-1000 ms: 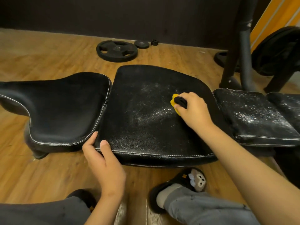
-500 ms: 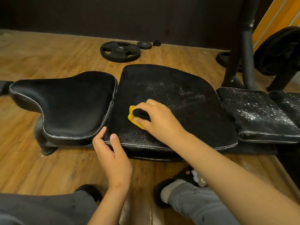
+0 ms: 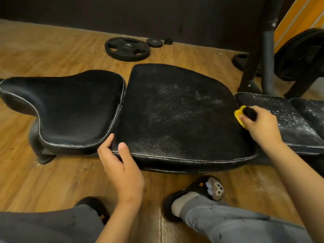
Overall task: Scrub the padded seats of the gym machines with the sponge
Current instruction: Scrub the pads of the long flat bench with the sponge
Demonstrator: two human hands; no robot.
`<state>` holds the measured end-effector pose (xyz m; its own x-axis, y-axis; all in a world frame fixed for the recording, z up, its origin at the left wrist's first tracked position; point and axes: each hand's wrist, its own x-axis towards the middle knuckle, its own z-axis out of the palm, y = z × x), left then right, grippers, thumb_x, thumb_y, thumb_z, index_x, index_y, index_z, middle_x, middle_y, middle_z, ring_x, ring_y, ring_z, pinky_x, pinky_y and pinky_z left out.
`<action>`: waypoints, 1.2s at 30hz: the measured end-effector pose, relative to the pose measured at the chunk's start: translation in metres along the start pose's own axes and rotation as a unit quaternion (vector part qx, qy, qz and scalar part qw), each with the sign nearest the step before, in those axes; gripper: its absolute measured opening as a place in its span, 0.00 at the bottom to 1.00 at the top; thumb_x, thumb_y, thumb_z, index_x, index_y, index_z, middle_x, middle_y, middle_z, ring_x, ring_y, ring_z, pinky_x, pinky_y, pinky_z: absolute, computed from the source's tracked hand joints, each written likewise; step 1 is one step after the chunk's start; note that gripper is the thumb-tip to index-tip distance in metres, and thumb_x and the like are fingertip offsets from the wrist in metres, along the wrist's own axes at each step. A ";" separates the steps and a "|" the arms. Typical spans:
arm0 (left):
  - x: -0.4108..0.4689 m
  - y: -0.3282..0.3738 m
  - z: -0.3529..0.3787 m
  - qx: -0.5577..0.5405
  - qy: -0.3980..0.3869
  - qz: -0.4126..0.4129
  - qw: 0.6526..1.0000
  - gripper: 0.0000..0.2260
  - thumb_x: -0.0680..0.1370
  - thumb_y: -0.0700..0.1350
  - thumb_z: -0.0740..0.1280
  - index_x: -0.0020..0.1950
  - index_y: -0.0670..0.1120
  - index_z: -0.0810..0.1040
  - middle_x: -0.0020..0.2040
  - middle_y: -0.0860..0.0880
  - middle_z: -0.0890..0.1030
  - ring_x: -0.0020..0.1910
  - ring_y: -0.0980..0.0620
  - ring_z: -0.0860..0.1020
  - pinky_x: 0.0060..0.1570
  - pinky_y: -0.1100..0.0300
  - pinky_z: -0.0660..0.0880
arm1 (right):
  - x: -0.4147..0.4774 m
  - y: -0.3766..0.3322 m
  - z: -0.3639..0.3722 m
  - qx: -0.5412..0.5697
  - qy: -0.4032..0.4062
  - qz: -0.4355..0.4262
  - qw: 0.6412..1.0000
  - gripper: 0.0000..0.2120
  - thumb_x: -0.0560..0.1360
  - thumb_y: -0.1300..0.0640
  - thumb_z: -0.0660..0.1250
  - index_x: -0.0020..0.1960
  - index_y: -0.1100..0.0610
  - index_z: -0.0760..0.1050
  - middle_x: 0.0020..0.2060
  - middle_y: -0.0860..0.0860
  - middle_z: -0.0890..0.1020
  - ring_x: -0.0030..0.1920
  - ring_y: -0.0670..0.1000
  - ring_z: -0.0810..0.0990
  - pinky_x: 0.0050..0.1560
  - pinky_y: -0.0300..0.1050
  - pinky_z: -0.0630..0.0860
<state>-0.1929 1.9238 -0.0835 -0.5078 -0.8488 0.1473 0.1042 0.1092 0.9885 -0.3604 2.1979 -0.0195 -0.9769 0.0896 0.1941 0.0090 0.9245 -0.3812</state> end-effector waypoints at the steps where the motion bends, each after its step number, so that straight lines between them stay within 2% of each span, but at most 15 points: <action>1: 0.000 0.000 0.000 -0.001 -0.001 -0.001 1.000 0.19 0.79 0.50 0.56 0.67 0.45 0.70 0.57 0.54 0.73 0.47 0.64 0.71 0.50 0.73 0.65 | -0.009 0.004 -0.003 -0.002 0.002 0.006 1.000 0.12 0.75 0.55 0.69 0.56 0.59 0.78 0.49 0.62 0.79 0.52 0.64 0.77 0.49 0.53 0.71; 6: -0.001 0.000 -0.001 -0.015 -0.006 -0.016 1.000 0.19 0.80 0.49 0.53 0.68 0.44 0.70 0.64 0.50 0.73 0.61 0.57 0.71 0.59 0.72 0.65 | -0.069 -0.024 -0.005 0.013 0.001 -0.047 0.999 0.10 0.74 0.55 0.69 0.54 0.57 0.78 0.46 0.57 0.78 0.48 0.60 0.77 0.48 0.52 0.72; 9: -0.007 0.003 -0.006 -0.041 -0.018 -0.041 0.998 0.19 0.82 0.48 0.51 0.71 0.45 0.69 0.68 0.53 0.72 0.67 0.63 0.68 0.63 0.75 0.62 | -0.110 -0.064 0.006 0.049 0.021 -0.110 0.993 0.10 0.74 0.55 0.70 0.54 0.56 0.78 0.42 0.53 0.76 0.44 0.54 0.76 0.42 0.44 0.67; 11: -0.010 0.004 -0.009 -0.045 -0.025 -0.045 0.998 0.17 0.84 0.45 0.51 0.72 0.46 0.68 0.69 0.54 0.71 0.68 0.66 0.67 0.62 0.77 0.61 | -0.131 -0.093 0.014 0.066 0.028 -0.138 0.988 0.10 0.74 0.54 0.70 0.54 0.56 0.78 0.42 0.51 0.75 0.43 0.52 0.75 0.41 0.41 0.66; 13: -0.010 0.004 -0.012 -0.048 -0.032 -0.052 0.997 0.17 0.85 0.43 0.51 0.72 0.46 0.69 0.69 0.54 0.71 0.67 0.67 0.67 0.61 0.79 0.61 | -0.143 -0.120 0.021 0.082 0.026 -0.159 0.984 0.09 0.75 0.53 0.69 0.53 0.55 0.78 0.42 0.50 0.75 0.44 0.52 0.75 0.41 0.43 0.69; 16: -0.010 0.004 -0.017 -0.055 -0.038 -0.057 0.996 0.17 0.85 0.42 0.51 0.72 0.45 0.69 0.69 0.53 0.72 0.67 0.65 0.68 0.60 0.79 0.61 | -0.151 -0.154 0.029 0.087 0.021 -0.195 0.977 0.07 0.75 0.53 0.69 0.50 0.56 0.77 0.41 0.50 0.74 0.44 0.51 0.74 0.41 0.41 0.68; 20: -0.008 0.006 -0.023 -0.076 -0.040 -0.074 0.994 0.16 0.85 0.42 0.51 0.69 0.46 0.72 0.65 0.55 0.74 0.63 0.69 0.69 0.58 0.79 0.63 | -0.160 -0.194 0.041 0.066 0.022 -0.235 0.970 0.08 0.74 0.55 0.70 0.50 0.57 0.77 0.44 0.51 0.75 0.47 0.51 0.75 0.44 0.38 0.65; 23: -0.006 0.010 -0.026 -0.096 -0.027 -0.062 0.993 0.16 0.84 0.43 0.50 0.65 0.45 0.74 0.60 0.57 0.77 0.60 0.67 0.73 0.56 0.76 0.66 | -0.165 -0.223 0.050 0.079 0.008 -0.265 0.961 0.09 0.75 0.55 0.68 0.54 0.57 0.76 0.48 0.52 0.75 0.51 0.51 0.74 0.47 0.38 0.67; 25: -0.001 0.008 -0.028 -0.108 -0.032 -0.072 0.991 0.14 0.85 0.42 0.51 0.57 0.45 0.76 0.49 0.58 0.79 0.49 0.62 0.77 0.49 0.71 0.71 | -0.171 -0.240 0.055 0.091 -0.019 -0.293 0.952 0.11 0.74 0.55 0.68 0.55 0.57 0.75 0.49 0.52 0.74 0.53 0.52 0.72 0.49 0.42 0.70; 27: 0.003 0.001 -0.033 -0.137 -0.043 -0.096 0.985 0.12 0.84 0.41 0.52 0.45 0.46 0.72 0.35 0.58 0.76 0.35 0.59 0.73 0.37 0.65 0.70 | -0.178 -0.252 0.059 0.089 -0.061 -0.327 0.939 0.14 0.72 0.56 0.69 0.56 0.58 0.75 0.50 0.53 0.73 0.54 0.54 0.71 0.50 0.47 0.72; 29: 0.006 -0.004 -0.038 -0.155 -0.035 -0.114 0.981 0.14 0.84 0.37 0.53 0.39 0.46 0.67 0.30 0.57 0.72 0.30 0.60 0.68 0.33 0.63 0.68 | -0.185 -0.256 0.062 0.076 -0.087 -0.357 0.927 0.14 0.71 0.57 0.69 0.56 0.59 0.75 0.50 0.54 0.73 0.54 0.55 0.70 0.50 0.49 0.72; 31: 0.007 0.000 -0.042 -0.119 -0.013 -0.101 0.988 0.15 0.83 0.35 0.53 0.39 0.45 0.70 0.33 0.55 0.74 0.32 0.60 0.71 0.35 0.63 0.69 | -0.184 -0.251 0.061 0.092 -0.083 -0.358 0.926 0.13 0.73 0.56 0.69 0.56 0.58 0.76 0.48 0.53 0.73 0.53 0.54 0.70 0.49 0.49 0.73; 33: 0.007 0.007 -0.043 -0.104 0.004 -0.086 0.991 0.15 0.83 0.36 0.52 0.45 0.44 0.76 0.41 0.51 0.78 0.40 0.60 0.76 0.42 0.67 0.73 | -0.177 -0.241 0.056 0.114 -0.069 -0.340 0.931 0.12 0.75 0.54 0.68 0.56 0.57 0.77 0.48 0.52 0.74 0.53 0.52 0.71 0.48 0.48 0.73; 36: 0.008 0.015 -0.043 -0.108 -0.015 -0.087 0.990 0.13 0.84 0.38 0.53 0.50 0.47 0.77 0.49 0.51 0.80 0.50 0.55 0.78 0.52 0.62 0.75 | -0.160 -0.216 0.040 0.113 -0.050 -0.285 0.951 0.12 0.76 0.51 0.67 0.57 0.55 0.76 0.49 0.51 0.74 0.54 0.49 0.71 0.51 0.43 0.71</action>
<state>-0.1588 1.8963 -0.0689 -0.5588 -0.8291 -0.0197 0.1915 -0.1521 0.9696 -0.2144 1.9689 -0.0049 -0.8254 -0.4477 0.3440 -0.5621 0.7083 -0.4270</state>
